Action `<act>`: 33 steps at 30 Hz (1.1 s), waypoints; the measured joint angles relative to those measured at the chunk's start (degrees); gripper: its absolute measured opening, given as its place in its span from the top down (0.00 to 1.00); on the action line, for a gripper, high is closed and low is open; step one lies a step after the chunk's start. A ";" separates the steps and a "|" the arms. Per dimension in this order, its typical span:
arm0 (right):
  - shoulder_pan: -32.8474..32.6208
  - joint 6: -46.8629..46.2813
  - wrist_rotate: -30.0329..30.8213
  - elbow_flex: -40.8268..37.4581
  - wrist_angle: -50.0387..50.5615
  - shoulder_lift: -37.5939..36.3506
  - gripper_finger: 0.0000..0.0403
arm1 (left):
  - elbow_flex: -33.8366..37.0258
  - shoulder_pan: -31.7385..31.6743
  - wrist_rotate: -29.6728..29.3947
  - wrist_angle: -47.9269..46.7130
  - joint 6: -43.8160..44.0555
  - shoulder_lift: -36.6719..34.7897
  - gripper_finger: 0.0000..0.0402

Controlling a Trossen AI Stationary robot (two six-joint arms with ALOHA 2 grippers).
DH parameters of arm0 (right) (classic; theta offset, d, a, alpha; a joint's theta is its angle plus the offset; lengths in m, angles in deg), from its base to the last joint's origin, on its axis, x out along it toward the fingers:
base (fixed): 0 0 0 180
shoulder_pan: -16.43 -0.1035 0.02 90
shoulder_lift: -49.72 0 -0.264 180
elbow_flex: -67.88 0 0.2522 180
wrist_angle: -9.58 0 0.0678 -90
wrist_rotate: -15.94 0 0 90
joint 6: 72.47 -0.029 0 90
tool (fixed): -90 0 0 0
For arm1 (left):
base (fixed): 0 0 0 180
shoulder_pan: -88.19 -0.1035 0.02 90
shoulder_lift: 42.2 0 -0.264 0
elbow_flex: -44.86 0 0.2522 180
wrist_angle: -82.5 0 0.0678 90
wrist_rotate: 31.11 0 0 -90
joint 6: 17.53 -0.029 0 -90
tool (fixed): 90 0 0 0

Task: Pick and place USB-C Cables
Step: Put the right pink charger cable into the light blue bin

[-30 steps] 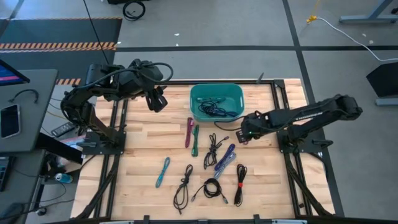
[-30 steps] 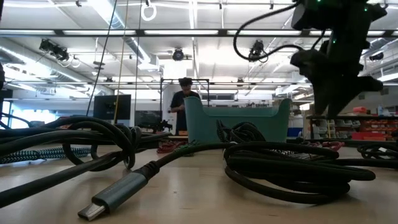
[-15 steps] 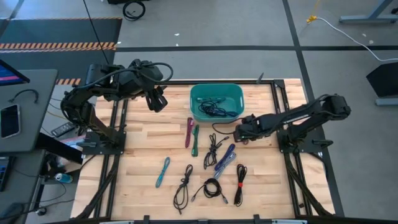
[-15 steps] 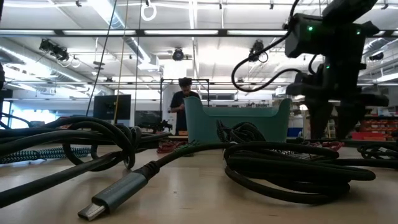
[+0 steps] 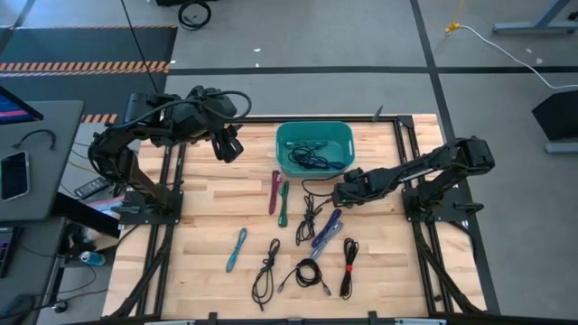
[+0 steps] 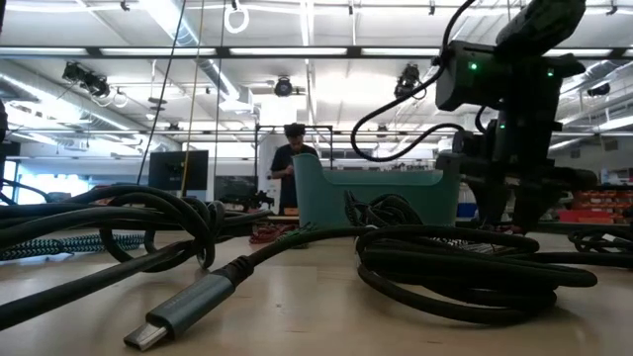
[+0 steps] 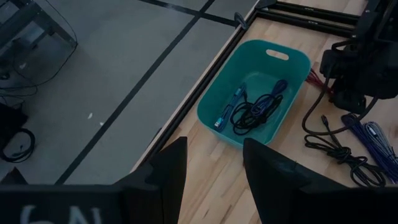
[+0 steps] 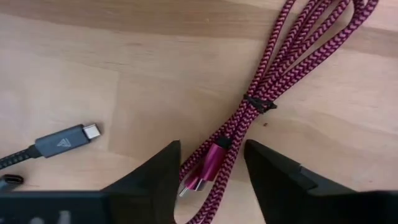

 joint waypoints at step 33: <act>-0.12 54.11 -7.66 40.46 4.24 -16.34 0.93 | -0.01 0.00 0.00 0.01 -5.27 0.00 0.59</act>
